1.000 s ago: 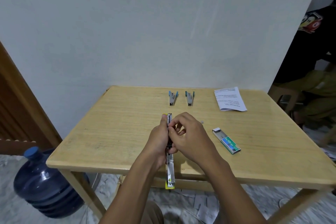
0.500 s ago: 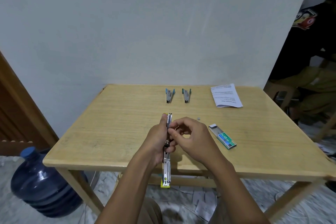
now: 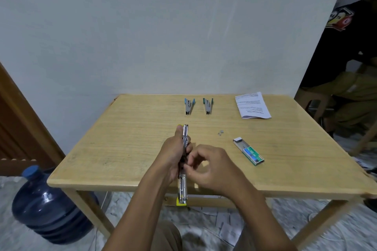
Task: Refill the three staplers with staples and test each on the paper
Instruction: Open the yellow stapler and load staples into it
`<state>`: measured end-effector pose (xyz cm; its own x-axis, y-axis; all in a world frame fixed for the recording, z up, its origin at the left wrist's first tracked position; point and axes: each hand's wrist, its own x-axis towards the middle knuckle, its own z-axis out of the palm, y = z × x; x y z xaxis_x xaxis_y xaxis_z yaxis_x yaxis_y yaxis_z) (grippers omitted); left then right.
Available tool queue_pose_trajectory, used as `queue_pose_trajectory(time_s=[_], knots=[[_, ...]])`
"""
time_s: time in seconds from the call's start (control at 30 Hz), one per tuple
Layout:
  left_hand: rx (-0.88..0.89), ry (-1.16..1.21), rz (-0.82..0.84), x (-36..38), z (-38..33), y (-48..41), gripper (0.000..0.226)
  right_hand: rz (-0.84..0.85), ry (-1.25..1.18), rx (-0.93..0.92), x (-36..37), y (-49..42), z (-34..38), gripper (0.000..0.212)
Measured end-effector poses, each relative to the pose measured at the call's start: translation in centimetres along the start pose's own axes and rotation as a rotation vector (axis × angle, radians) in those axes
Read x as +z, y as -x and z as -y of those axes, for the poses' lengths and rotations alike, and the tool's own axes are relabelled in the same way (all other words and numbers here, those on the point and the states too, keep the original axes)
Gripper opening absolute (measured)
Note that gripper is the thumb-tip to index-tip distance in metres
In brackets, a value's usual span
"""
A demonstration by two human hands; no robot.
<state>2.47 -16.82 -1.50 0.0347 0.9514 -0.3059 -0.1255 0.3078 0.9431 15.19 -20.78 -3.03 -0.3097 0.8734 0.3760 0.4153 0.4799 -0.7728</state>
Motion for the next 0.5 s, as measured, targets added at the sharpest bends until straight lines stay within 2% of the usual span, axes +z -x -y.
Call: queue_pose_trajectory(time_s=[0.1, 0.2, 0.33, 0.4, 0.5], knots=[[-0.005, 0.031, 0.029, -0.3, 0.0, -0.5, 0.063, -0.043, -0.011, -0.035, 0.8, 0.5, -0.3, 0.009], [0.013, -0.038, 0.04, -0.4, 0.1, -0.8, 0.064, -0.102, -0.099, -0.047, 0.7, 0.3, -0.2, 0.015], [0.027, -0.127, 0.073, -0.1, -1.0, -0.3, 0.056, -0.327, -0.57, 0.288, 1.1, -1.0, -0.1, 0.031], [0.103, -0.32, 0.063, 0.2, -1.5, -0.4, 0.057, -0.43, -0.855, 0.504, 1.6, -2.0, -0.3, 0.033], [0.307, -0.73, 0.032, 0.7, -2.3, -0.6, 0.062, -0.44, -1.285, 0.719, 2.1, -3.1, -0.3, 0.037]])
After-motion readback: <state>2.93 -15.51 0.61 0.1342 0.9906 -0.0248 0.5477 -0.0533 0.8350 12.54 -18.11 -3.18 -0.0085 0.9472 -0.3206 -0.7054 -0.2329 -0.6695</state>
